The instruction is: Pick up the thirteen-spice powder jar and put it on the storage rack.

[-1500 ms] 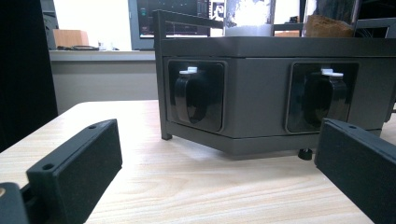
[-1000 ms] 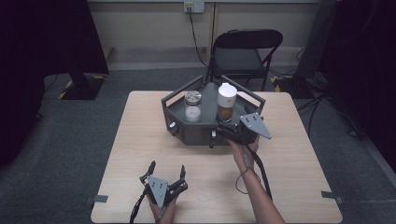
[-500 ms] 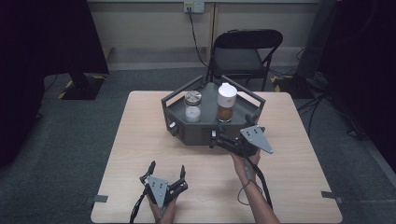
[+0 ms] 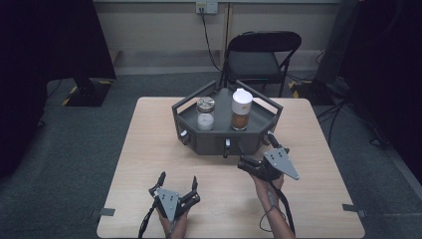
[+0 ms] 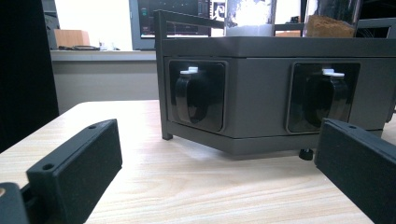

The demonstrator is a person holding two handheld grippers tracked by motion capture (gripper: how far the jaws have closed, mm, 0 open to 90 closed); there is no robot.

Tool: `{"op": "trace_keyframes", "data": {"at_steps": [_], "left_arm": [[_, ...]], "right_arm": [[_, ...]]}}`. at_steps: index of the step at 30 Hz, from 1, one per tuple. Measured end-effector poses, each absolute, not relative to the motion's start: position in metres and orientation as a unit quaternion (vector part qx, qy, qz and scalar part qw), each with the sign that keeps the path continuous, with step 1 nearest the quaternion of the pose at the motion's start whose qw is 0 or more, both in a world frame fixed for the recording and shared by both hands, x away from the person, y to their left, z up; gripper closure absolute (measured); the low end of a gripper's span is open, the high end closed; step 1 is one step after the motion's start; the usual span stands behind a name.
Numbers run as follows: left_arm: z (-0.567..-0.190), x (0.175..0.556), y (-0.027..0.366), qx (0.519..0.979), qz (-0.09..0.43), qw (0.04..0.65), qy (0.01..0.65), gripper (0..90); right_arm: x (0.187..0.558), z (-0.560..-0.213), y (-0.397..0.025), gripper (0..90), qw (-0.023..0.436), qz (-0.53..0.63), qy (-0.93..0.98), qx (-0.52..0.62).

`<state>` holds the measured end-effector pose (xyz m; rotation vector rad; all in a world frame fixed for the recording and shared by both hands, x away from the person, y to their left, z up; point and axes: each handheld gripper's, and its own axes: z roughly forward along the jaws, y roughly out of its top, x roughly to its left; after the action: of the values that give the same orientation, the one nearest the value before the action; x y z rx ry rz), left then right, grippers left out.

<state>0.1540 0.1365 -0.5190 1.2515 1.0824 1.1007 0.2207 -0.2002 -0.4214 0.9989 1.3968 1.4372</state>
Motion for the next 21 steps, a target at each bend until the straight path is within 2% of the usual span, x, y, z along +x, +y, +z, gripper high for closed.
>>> {"op": "trace_keyframes", "data": {"at_steps": [21], "left_arm": [[-0.519,0.154,0.136,0.527,0.465,0.545,0.457,0.1]], "right_arm": [[0.185,-0.442,-0.206,0.0,0.437,0.575,0.562,0.403]]}}
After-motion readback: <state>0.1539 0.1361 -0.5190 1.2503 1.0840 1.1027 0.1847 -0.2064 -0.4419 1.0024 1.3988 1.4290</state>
